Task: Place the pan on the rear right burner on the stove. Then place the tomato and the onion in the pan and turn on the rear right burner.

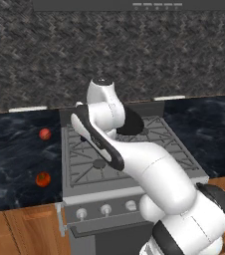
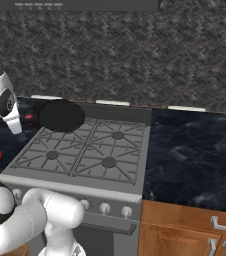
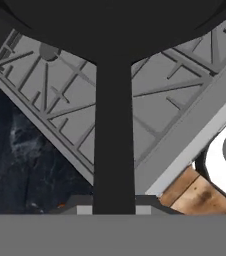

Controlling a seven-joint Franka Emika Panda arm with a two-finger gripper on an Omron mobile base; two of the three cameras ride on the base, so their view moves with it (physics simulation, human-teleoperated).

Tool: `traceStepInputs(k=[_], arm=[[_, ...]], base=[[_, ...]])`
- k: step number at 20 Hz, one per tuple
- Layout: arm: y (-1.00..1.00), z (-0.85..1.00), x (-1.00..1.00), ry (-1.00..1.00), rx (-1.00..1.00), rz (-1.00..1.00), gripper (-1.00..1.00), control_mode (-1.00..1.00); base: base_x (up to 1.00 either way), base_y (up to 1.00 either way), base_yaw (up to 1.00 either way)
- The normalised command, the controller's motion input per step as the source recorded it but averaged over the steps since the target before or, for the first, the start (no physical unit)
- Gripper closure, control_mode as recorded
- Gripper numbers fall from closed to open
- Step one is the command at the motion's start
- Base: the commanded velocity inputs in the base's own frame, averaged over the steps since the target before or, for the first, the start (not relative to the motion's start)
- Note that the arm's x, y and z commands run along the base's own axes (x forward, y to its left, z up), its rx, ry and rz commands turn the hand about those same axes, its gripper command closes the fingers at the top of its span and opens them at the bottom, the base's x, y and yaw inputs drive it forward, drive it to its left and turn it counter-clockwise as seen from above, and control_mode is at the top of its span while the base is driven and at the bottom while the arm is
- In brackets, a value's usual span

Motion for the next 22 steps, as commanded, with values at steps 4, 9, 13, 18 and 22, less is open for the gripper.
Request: traceStepInputs(k=[4,9,13,18,22], arm=[[-0.8,-0.18,0.0,0.01,0.0,0.18,1.0,-1.0],[-0.41,-0.08,0.22,0.0,0.0,0.14,1.0,-1.0],[-0.27,-0.17,0.23,0.0,-0.07,0.04,1.0,-1.0],[-0.18,-0.14,0.1,0.0,-0.11,-0.02,1.0,-1.0],[-0.21,-0.09,0.01,0.0,-0.07,-0.05,1.0,-1.0]], base=[[0.0,0.0,0.0],[0.0,0.0,0.0],[0.0,0.0,0.0],[0.0,0.0,0.0],[0.0,0.0,0.0]])
